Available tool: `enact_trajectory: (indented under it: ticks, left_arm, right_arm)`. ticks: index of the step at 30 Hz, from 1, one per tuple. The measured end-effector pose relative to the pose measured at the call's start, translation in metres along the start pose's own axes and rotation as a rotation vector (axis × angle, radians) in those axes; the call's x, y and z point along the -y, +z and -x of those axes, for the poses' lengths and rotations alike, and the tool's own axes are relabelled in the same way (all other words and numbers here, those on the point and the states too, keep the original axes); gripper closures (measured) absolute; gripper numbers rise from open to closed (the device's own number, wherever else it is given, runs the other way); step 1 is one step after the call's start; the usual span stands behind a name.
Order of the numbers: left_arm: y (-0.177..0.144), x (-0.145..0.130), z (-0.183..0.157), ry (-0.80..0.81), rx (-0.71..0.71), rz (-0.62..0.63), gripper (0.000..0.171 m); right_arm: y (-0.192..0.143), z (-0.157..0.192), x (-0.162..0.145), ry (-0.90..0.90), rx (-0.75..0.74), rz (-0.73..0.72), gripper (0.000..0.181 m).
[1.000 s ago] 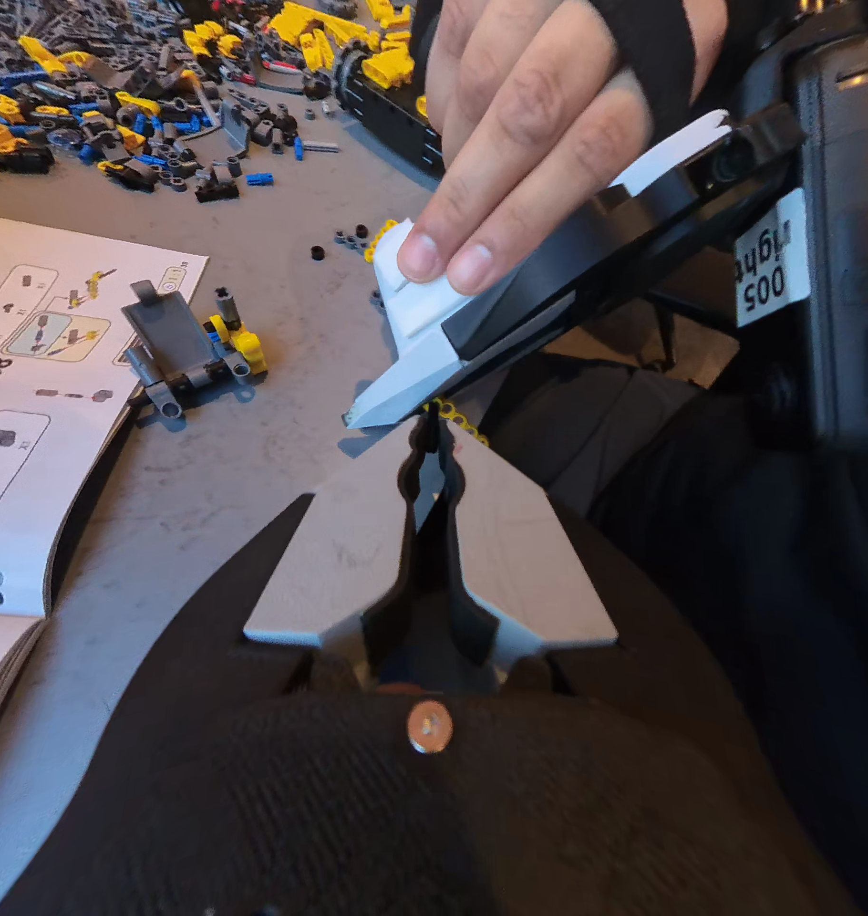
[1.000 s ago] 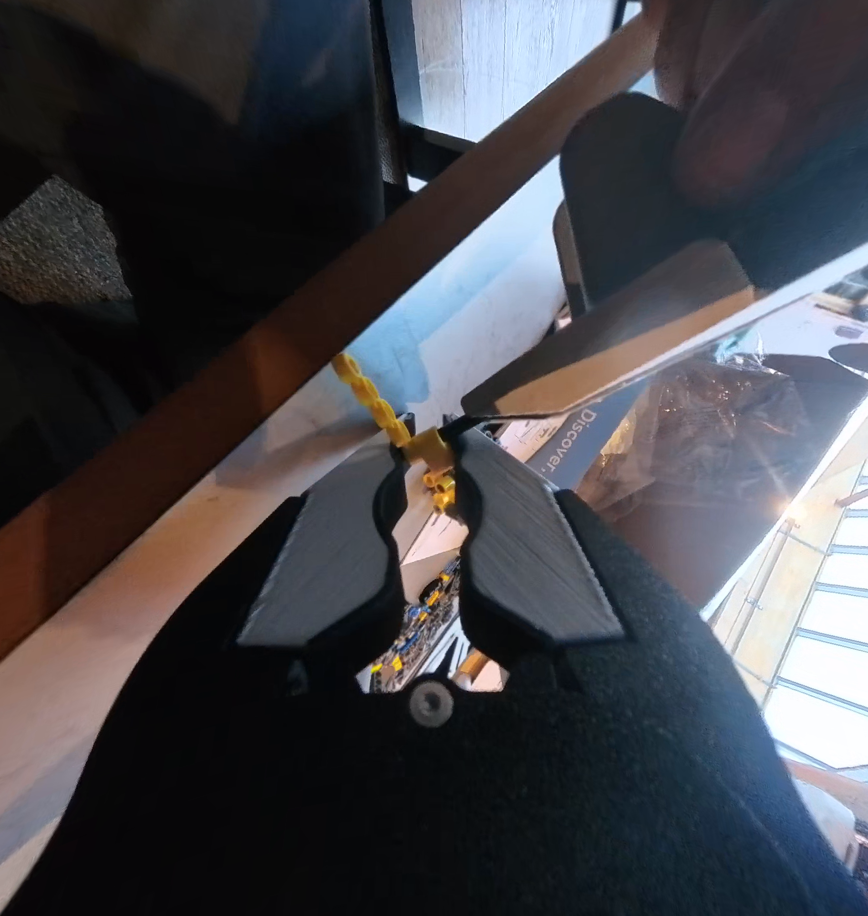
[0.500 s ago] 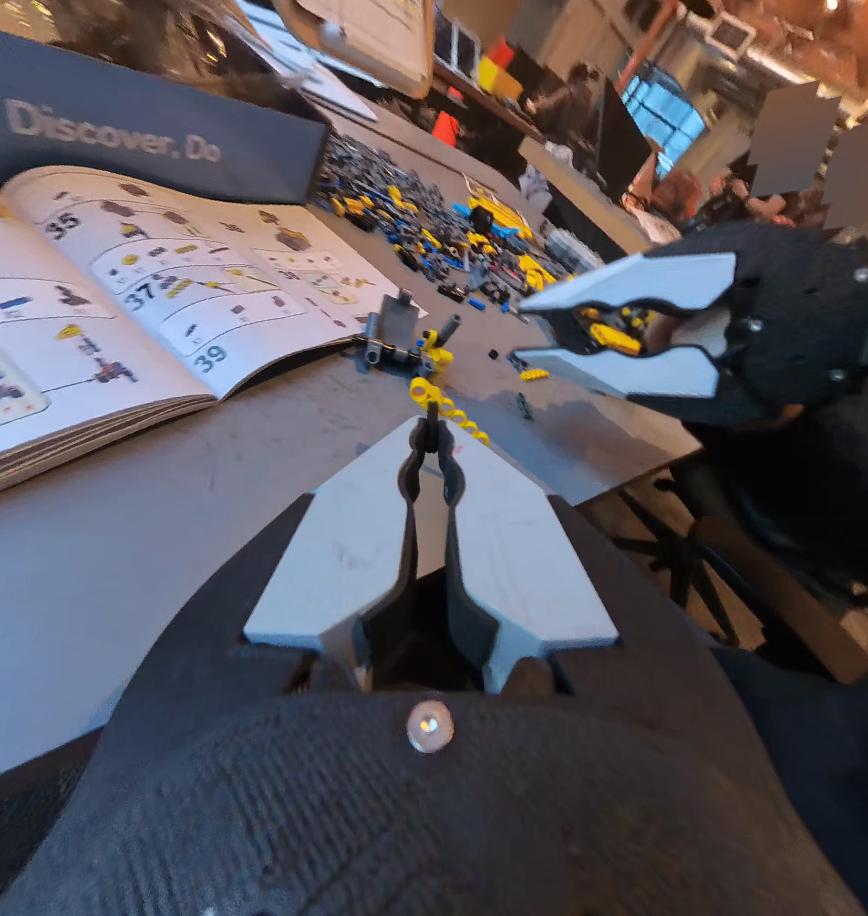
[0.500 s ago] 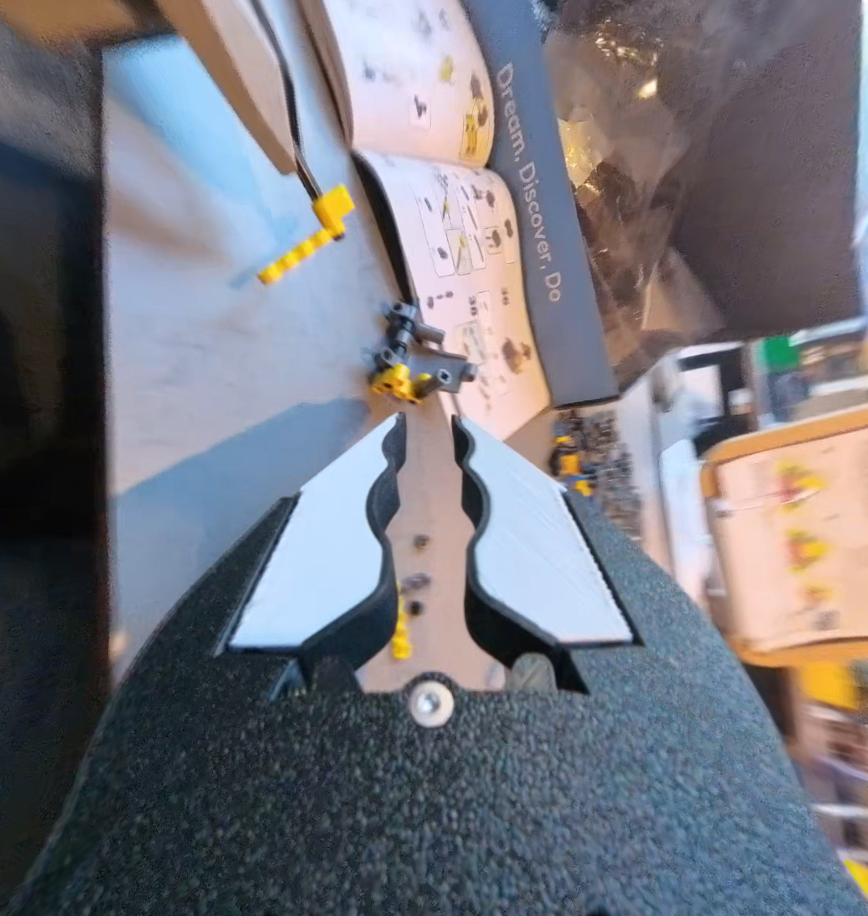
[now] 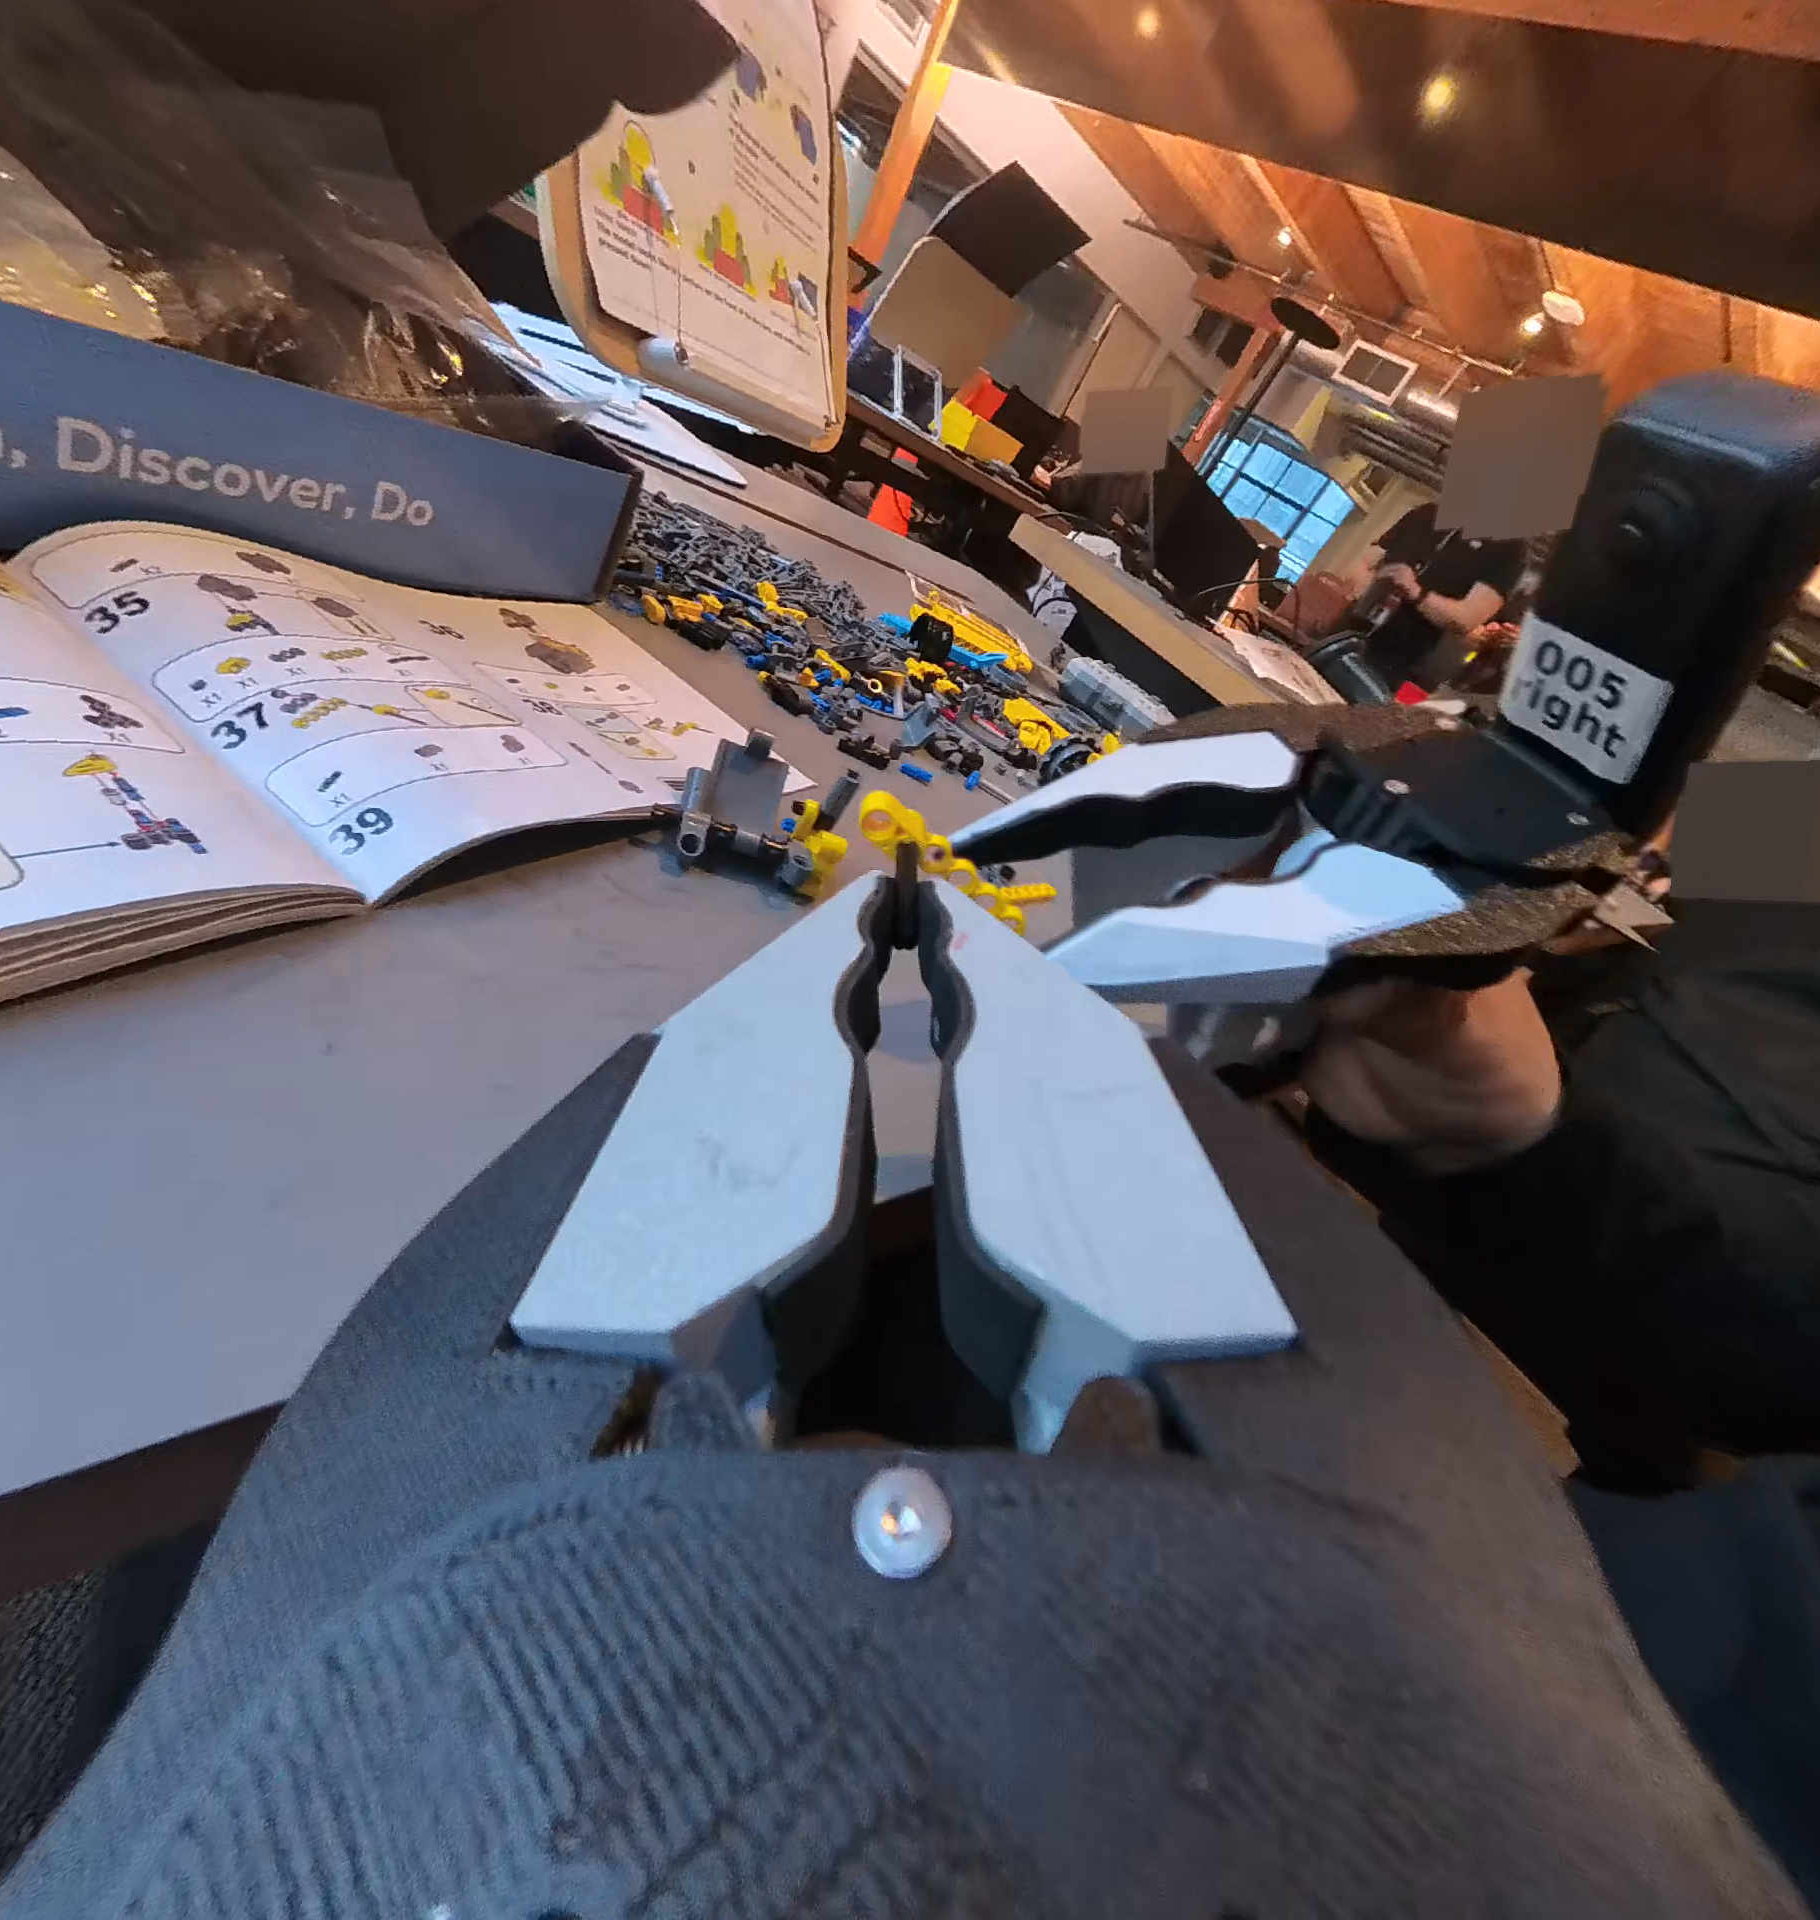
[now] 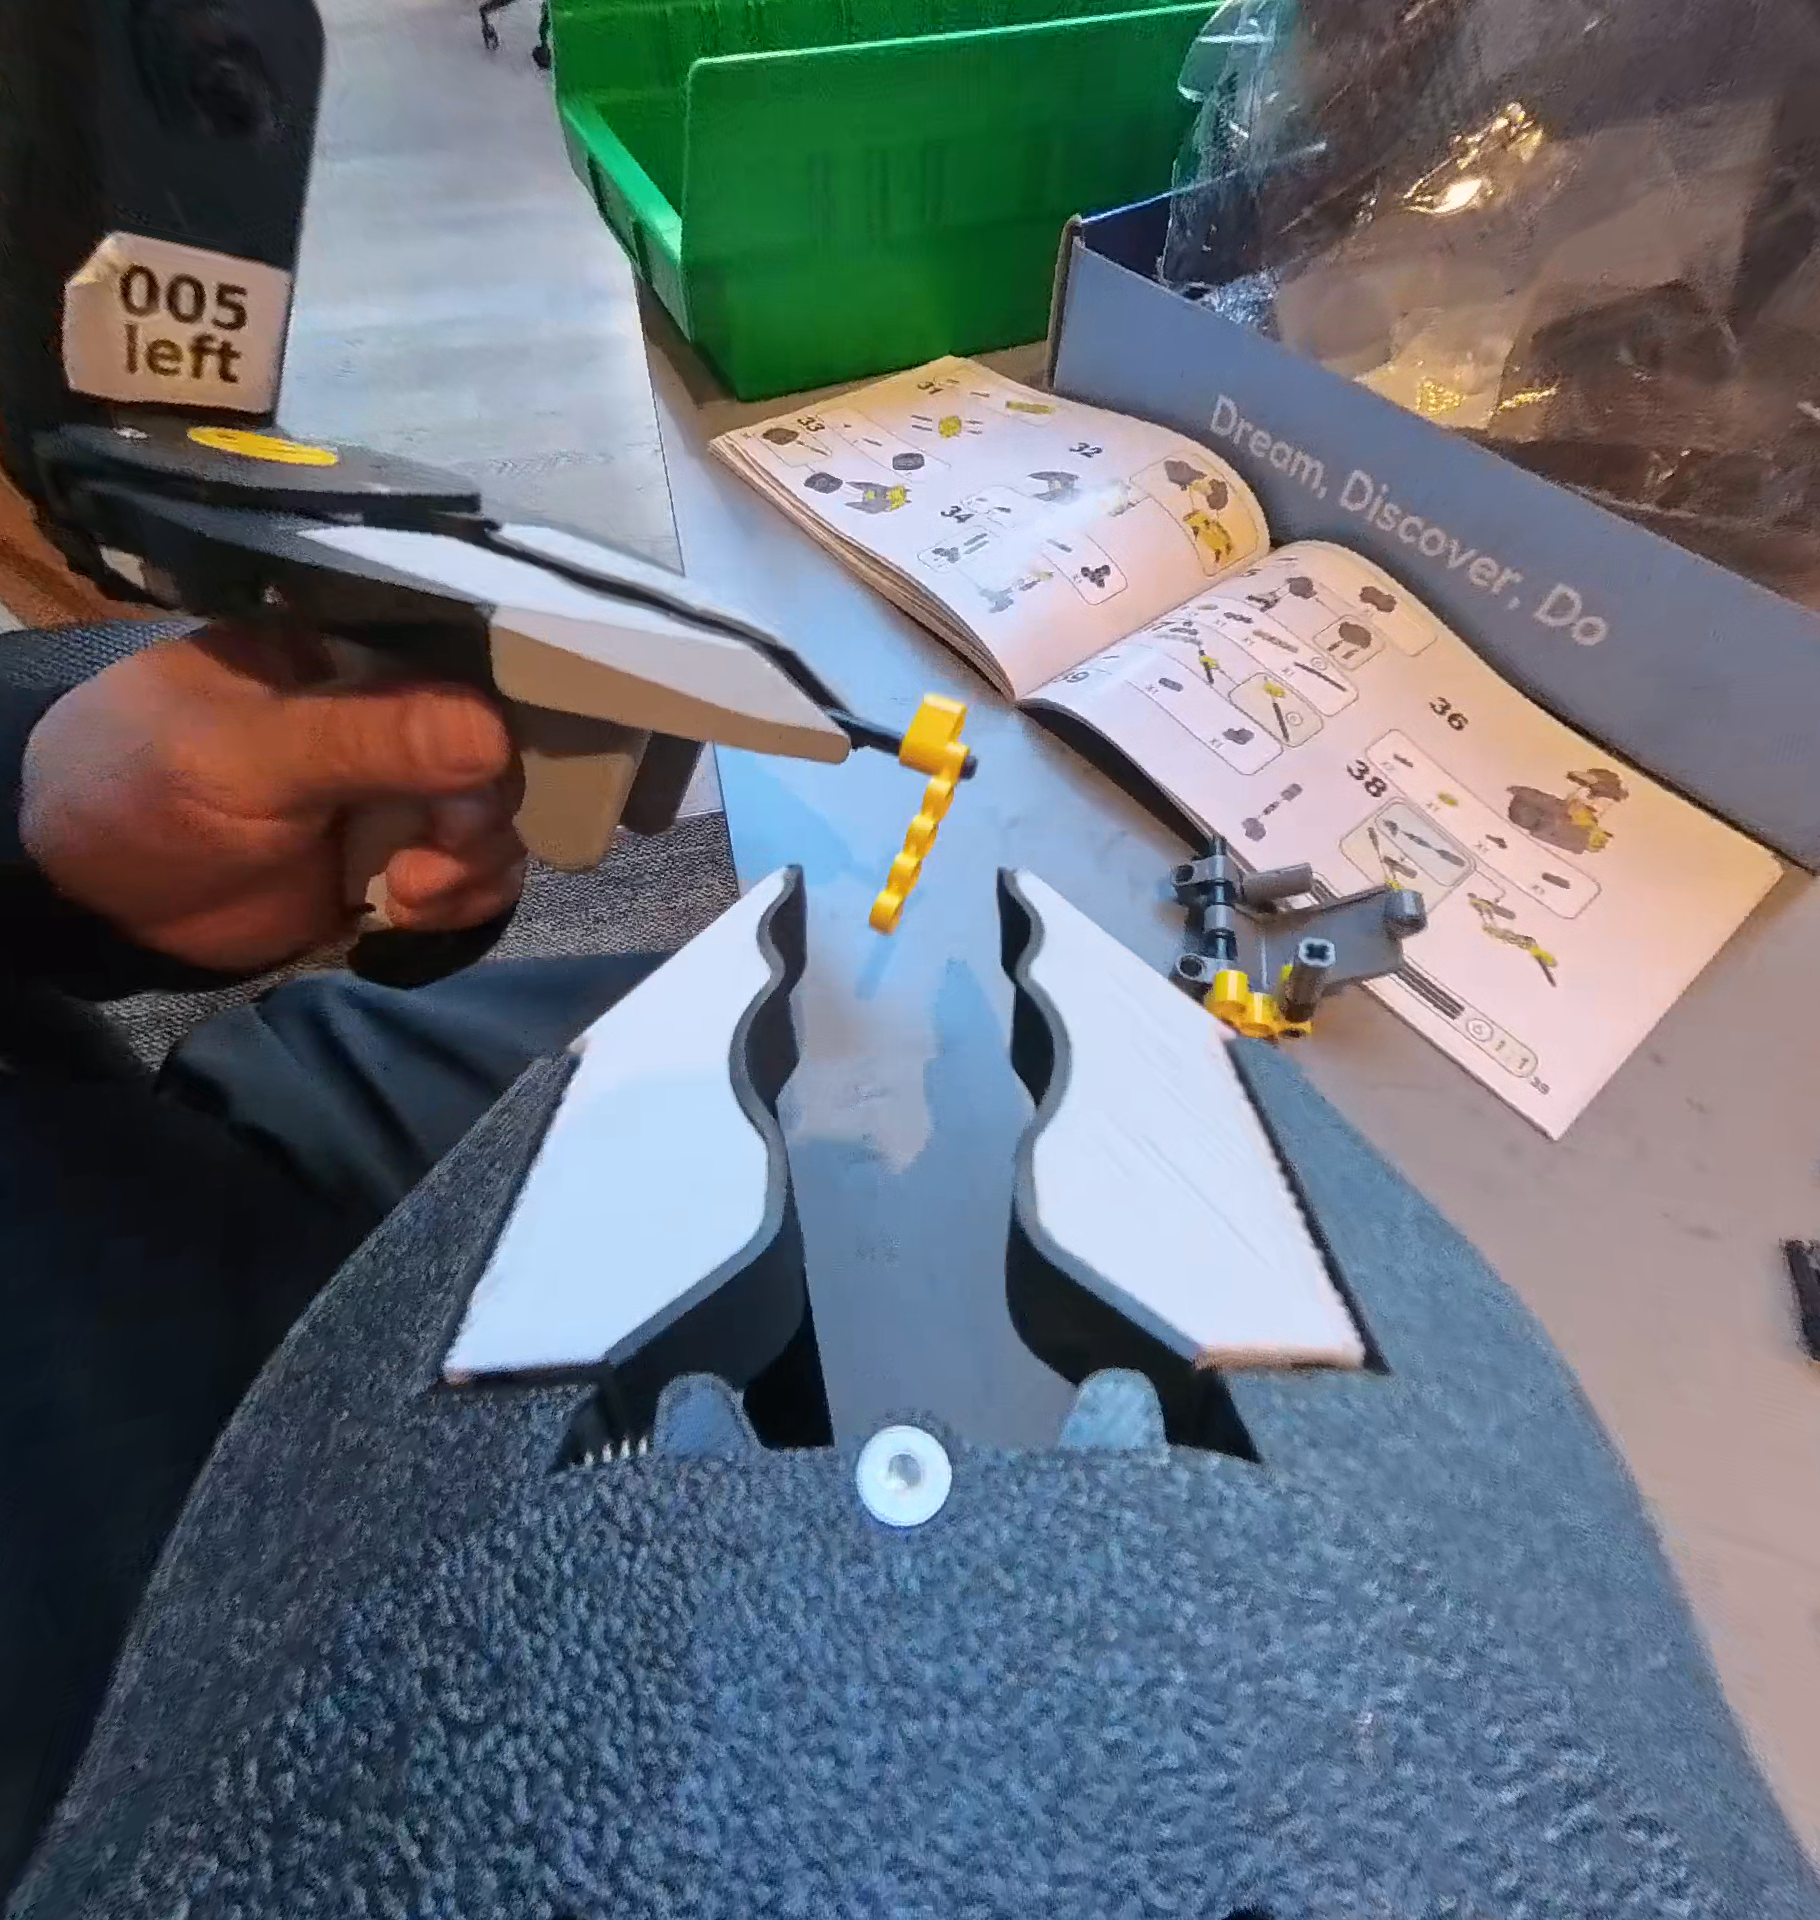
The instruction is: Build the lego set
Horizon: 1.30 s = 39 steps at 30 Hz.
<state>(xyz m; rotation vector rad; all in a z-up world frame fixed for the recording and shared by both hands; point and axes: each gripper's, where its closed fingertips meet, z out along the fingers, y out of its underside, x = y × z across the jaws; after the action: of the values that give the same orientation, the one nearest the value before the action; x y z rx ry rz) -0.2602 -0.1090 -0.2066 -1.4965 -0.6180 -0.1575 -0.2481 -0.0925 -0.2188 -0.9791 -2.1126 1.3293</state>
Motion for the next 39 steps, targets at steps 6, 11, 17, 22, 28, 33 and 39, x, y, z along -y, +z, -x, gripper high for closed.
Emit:
enact_trajectory:
  ticks: [6, 11, 17, 22, 28, 33, 39]
  left_arm:
    - [0.0, -0.008, -0.007, -0.03, -0.036, 0.02, 0.168]
    - [-0.001, -0.012, -0.006, -0.055, -0.064, 0.047, 0.167]
    - [0.001, -0.017, -0.01, -0.027, -0.115, 0.114, 0.163]
    - [0.002, -0.015, -0.005, -0.053, -0.132, 0.128, 0.154]
    - [0.005, -0.018, -0.004, -0.1, -0.168, 0.147, 0.153]
    - [0.008, -0.022, -0.006, -0.099, -0.179, 0.165, 0.16]
    - [0.009, -0.024, -0.01, -0.083, -0.186, 0.178, 0.162]
  right_arm:
    - [0.004, 0.003, -0.008, -0.04, -0.013, 0.049, 0.171]
    - [0.006, 0.002, -0.011, -0.052, 0.003, 0.078, 0.173]
    - [0.008, -0.007, -0.009, -0.093, 0.007, 0.091, 0.177]
    - [0.01, -0.01, -0.004, -0.14, 0.018, 0.062, 0.177]
    - [0.016, -0.008, -0.011, -0.184, 0.029, 0.087, 0.178]
    - [0.015, -0.01, -0.01, -0.196, 0.023, 0.081, 0.178]
    - [0.011, -0.012, -0.01, -0.186, 0.025, 0.071, 0.178]
